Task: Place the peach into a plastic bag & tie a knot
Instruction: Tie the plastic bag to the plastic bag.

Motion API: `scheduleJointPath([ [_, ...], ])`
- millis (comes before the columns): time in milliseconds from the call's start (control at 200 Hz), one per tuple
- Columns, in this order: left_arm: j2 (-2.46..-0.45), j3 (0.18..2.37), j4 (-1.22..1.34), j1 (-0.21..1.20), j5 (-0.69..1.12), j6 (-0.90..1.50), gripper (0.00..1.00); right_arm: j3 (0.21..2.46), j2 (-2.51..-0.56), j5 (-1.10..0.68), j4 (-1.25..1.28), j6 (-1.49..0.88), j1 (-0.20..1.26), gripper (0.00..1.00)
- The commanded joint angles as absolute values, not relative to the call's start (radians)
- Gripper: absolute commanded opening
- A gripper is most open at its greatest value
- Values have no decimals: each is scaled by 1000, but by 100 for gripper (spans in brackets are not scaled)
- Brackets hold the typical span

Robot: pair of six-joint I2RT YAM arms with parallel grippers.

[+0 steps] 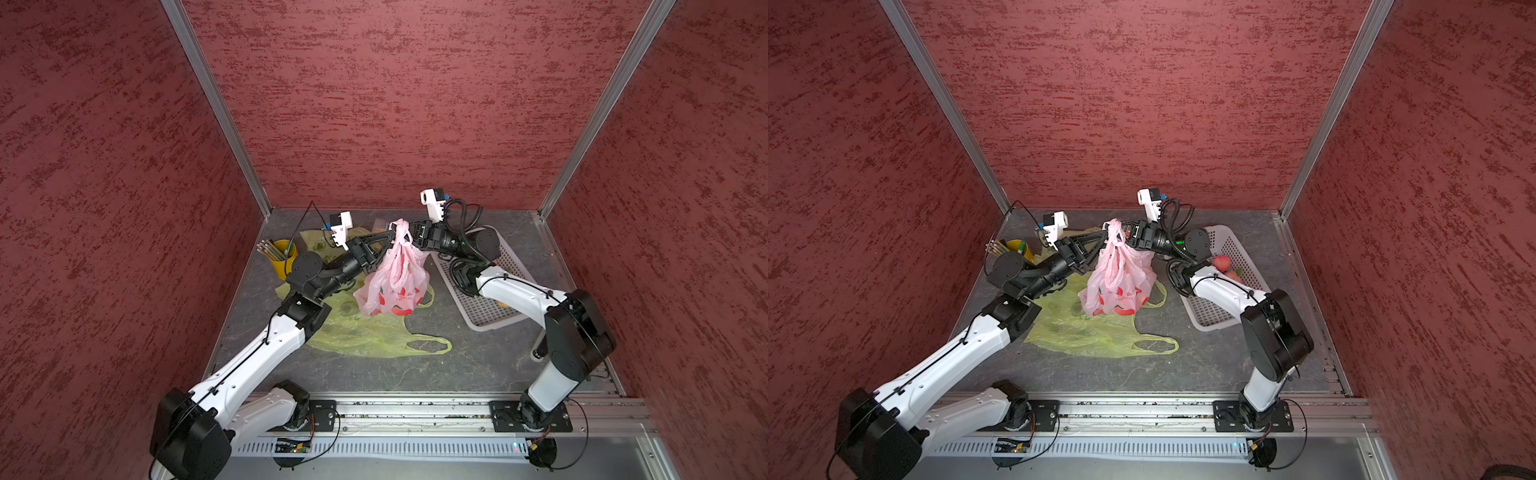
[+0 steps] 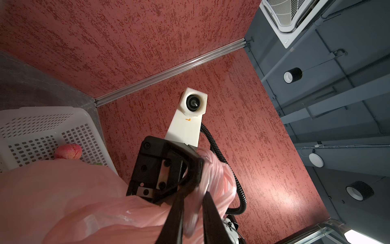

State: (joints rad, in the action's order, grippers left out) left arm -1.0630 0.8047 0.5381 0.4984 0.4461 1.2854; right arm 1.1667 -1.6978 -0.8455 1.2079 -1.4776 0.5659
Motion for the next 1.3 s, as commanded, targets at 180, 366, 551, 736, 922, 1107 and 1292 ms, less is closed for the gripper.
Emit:
scheduleJointPath([
  [180,-1084,809,546,492,446,1271,13,1157,-1668,-838,1248,-1483,573,0],
  [366,-1112,803,566,490,455,1279,6,1126,-1652,-836,1192,-1432,580,0],
  [551,-1114,752,606,468,464,1298,0,1084,-1619,-836,1054,-1314,580,0],
  [736,-1093,671,602,426,480,1281,0,1064,-1585,-824,804,-1121,562,9],
  [922,-1048,592,577,370,484,1275,0,1040,-1532,-778,546,-942,530,37],
  [1107,-1012,609,515,348,503,1239,0,1037,-1445,-708,338,-812,520,50],
  [1292,-1003,621,492,347,508,1223,0,1068,-1380,-744,304,-829,553,43],
])
